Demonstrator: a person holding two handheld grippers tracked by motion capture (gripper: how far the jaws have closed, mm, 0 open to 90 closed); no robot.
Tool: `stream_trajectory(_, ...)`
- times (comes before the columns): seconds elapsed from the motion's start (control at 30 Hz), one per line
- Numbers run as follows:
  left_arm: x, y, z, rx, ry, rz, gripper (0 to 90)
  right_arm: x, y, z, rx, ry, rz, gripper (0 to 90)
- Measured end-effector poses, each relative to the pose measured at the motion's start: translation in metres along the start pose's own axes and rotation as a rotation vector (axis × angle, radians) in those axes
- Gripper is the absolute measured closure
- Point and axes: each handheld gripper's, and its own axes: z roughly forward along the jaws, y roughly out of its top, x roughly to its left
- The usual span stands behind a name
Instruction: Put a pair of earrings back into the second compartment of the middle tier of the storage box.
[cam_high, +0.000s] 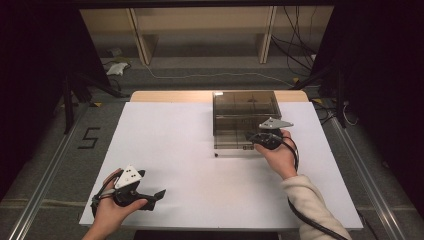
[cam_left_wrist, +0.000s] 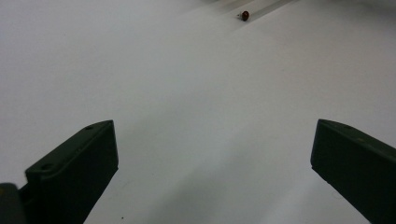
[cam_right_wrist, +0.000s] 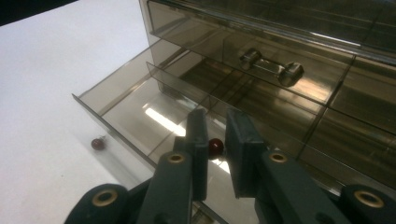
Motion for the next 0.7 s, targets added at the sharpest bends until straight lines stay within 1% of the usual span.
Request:
stream_trajectory(0.33,0.0000,0.0001,0.0003,-0.001,0.000,-0.002,0.5,-0.0027,-0.0024,0.0015,0.012,-0.007,0.008,79.8)
stream_trajectory(0.7,-0.0002,0.0001,0.0005,-0.001,0.000,-0.003,0.5,-0.0037,-0.0028,0.0033,0.013,-0.012,0.005,79.5)
